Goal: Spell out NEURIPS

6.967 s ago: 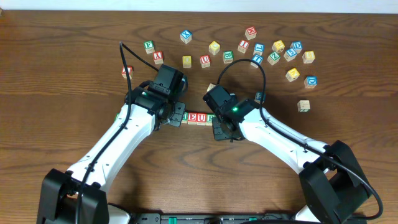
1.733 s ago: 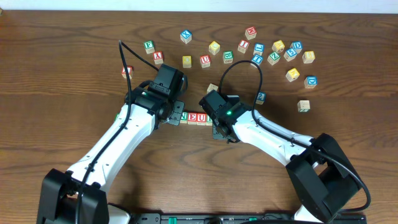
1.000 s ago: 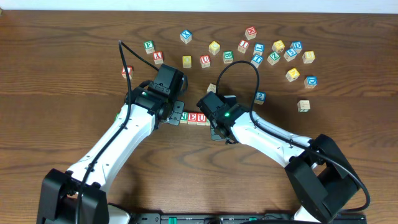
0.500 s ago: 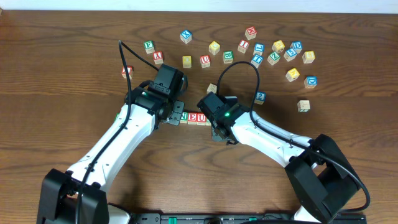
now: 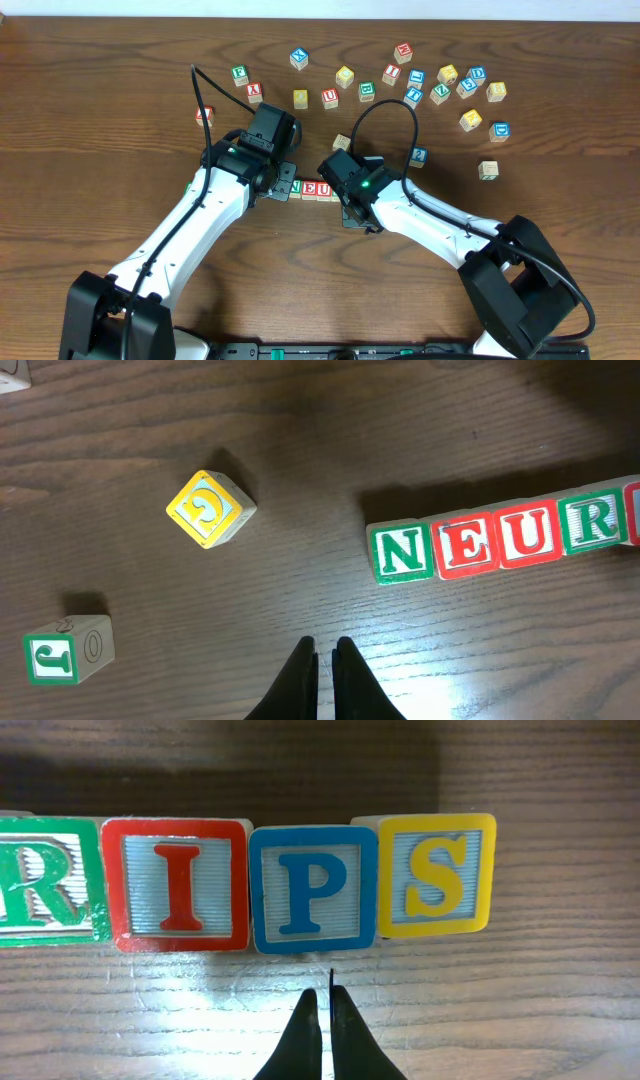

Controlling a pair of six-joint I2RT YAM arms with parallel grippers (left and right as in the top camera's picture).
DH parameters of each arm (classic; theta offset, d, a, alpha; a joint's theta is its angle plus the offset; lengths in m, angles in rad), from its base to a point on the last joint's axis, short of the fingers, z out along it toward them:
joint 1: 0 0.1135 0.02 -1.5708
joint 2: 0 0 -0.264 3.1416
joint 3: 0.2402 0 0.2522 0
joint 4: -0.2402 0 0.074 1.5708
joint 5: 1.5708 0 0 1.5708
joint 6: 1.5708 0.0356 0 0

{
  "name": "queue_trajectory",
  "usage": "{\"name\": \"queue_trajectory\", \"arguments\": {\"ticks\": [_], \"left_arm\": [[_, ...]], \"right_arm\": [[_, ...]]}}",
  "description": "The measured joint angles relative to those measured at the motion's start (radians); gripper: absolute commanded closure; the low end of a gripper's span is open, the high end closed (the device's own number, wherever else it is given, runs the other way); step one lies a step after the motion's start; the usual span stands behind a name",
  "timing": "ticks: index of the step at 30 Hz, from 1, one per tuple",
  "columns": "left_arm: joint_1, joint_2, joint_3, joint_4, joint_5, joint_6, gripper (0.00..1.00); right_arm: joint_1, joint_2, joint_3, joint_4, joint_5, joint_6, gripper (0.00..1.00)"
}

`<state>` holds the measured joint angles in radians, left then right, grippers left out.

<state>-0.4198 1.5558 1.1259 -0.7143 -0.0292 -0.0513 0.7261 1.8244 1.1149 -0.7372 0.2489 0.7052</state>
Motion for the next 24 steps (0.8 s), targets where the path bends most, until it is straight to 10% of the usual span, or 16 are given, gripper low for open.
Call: {"name": "queue_trajectory", "arguments": {"ticks": [24], "left_arm": [[0.0, 0.0, 0.0, 0.0, 0.0, 0.0, 0.93]], "right_arm": [[0.0, 0.0, 0.0, 0.017, 0.04, 0.0, 0.99]]}}
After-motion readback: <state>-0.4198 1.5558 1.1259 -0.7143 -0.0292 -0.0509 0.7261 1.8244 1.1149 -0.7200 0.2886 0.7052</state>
